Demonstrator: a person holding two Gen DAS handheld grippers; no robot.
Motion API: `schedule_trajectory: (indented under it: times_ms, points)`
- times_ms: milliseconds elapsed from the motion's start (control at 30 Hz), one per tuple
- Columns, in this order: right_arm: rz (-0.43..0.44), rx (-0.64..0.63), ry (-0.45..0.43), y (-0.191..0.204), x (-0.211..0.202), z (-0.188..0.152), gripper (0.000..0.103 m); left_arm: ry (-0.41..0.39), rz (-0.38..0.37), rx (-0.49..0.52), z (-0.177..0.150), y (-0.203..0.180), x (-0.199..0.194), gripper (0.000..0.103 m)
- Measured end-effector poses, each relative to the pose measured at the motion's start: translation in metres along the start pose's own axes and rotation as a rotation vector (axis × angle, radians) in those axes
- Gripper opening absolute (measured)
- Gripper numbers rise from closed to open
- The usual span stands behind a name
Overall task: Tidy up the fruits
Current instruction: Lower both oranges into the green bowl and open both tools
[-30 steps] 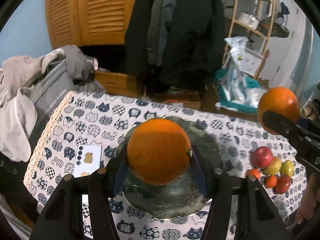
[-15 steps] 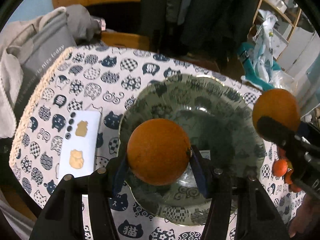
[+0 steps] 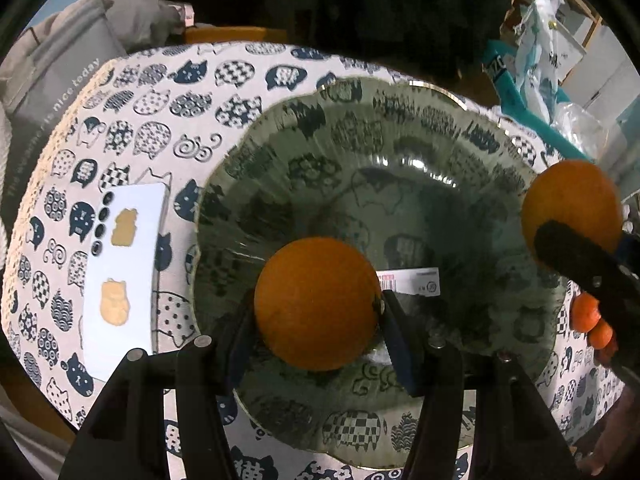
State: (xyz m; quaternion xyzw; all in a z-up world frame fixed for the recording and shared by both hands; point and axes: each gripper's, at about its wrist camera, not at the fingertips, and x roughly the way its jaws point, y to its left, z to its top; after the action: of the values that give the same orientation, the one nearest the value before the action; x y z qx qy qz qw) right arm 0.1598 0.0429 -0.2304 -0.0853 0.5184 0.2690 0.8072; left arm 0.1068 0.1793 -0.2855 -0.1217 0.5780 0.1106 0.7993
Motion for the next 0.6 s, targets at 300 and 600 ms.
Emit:
schedule_trajectory:
  times_ms: [300,600]
  points:
    - [0.018,0.015,0.001,-0.001,-0.001,0.002,0.065,-0.014,0.013,0.034,-0.001,-0.006,-0.001,0.079]
    - [0.037,0.014,0.062,0.004,0.019,0.004,0.065,-0.062,0.031,0.014,-0.007,0.017,-0.037,0.079]
